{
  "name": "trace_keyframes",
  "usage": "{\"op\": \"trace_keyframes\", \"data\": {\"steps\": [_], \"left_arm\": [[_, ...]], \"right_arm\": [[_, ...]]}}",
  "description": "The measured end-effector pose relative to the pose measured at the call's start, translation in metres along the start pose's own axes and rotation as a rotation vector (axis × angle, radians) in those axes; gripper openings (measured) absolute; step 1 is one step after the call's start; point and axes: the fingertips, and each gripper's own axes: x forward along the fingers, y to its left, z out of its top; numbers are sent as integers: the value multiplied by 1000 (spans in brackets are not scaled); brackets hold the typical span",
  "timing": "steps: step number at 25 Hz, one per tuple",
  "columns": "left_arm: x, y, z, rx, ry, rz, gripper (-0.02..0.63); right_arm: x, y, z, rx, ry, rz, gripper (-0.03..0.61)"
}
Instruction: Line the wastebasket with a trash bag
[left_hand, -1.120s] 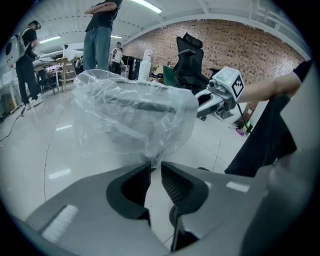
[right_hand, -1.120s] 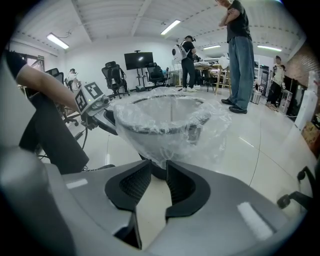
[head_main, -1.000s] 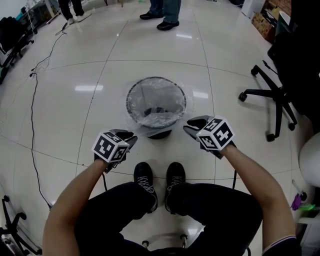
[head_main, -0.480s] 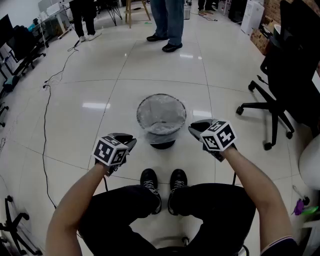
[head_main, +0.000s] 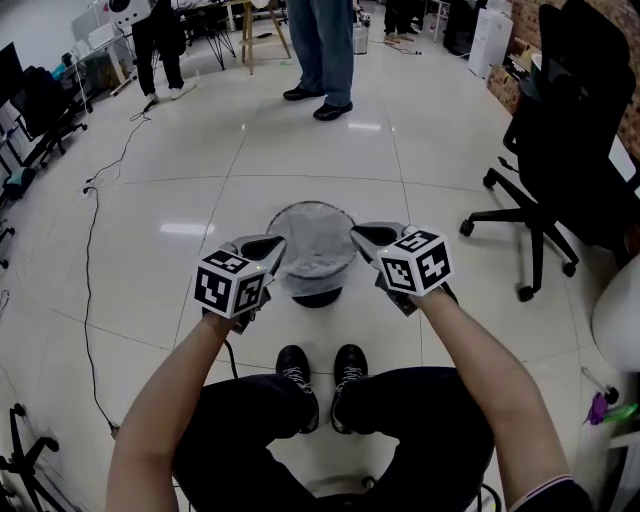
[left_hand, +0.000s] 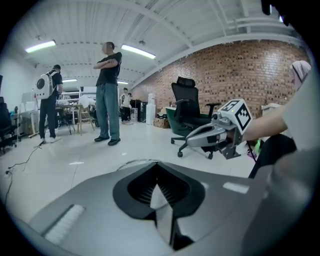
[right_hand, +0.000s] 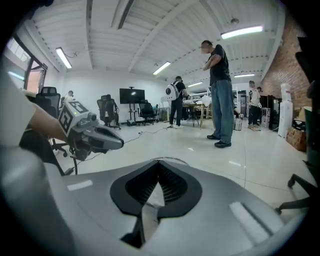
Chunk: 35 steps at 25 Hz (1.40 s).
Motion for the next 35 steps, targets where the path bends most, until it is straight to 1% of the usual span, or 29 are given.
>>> {"op": "trace_keyframes", "data": {"steps": [3,4,8,12,24,35], "left_arm": [[7,-12,16,-4,-86,-19,11],[10,-15,18,-5,-102,-27,11],[16,-20,20,-1,-119,-48,11],[17,-18,23,-23,-147,-48,11],[17,-14,13,-27,-136,-41,11],[19,-23,14,-19,-137,-58,11]], "right_arm": [[-1,5,8,14,-67,21,2],[-2,5,9,17,-83,27,2],[-2,10,9,16,-116,49,2],[-4,15,9,-26,-130,61,2],[-9,14,9,-54,-143,61,0],[-14,10,10,-44,-161,54,0]]}}
